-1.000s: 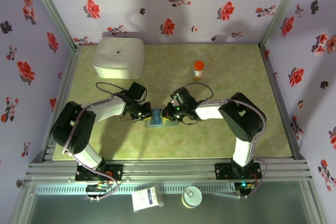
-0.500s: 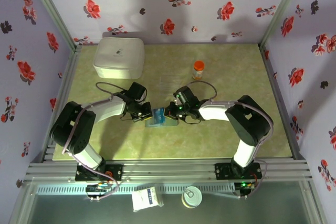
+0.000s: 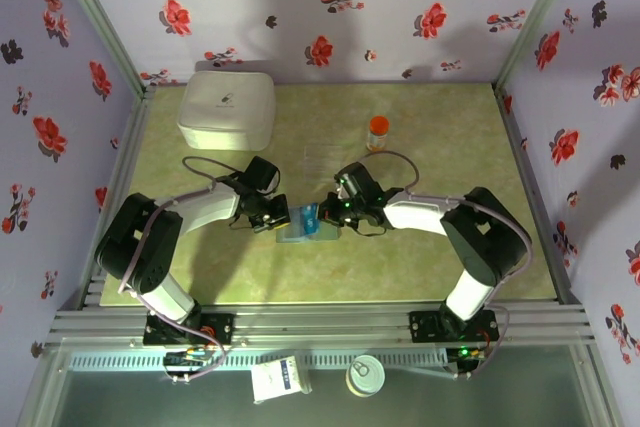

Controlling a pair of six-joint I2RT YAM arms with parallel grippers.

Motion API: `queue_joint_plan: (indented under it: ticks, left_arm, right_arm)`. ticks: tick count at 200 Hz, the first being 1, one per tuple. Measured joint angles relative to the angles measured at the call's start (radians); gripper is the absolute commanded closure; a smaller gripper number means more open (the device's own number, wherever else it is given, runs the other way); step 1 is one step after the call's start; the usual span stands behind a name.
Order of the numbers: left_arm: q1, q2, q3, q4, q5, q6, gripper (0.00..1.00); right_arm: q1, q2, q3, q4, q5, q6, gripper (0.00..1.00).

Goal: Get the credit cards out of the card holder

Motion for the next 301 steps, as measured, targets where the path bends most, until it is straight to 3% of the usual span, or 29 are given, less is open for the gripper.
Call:
queue_joint_plan:
  ticks: [109, 132, 214, 301]
  left_arm:
    - [0.000, 0.000, 0.001, -0.001, 0.000, 0.000, 0.96]
    - [0.000, 0.000, 0.001, -0.001, 0.000, 0.000, 0.96]
    - [0.000, 0.000, 0.001, -0.004, -0.002, 0.000, 0.96]
    - [0.000, 0.000, 0.002, -0.005, -0.002, 0.000, 0.96]
  right_arm:
    - [-0.008, -0.025, 0.015, -0.085, 0.035, -0.032, 1.00]
    - [-0.002, -0.015, 0.040, -0.085, 0.024, -0.032, 0.94]
    - [0.005, 0.021, 0.062, -0.083, 0.020, -0.027, 0.86]
    - [0.005, 0.013, 0.062, -0.086, 0.025, -0.022, 0.99]
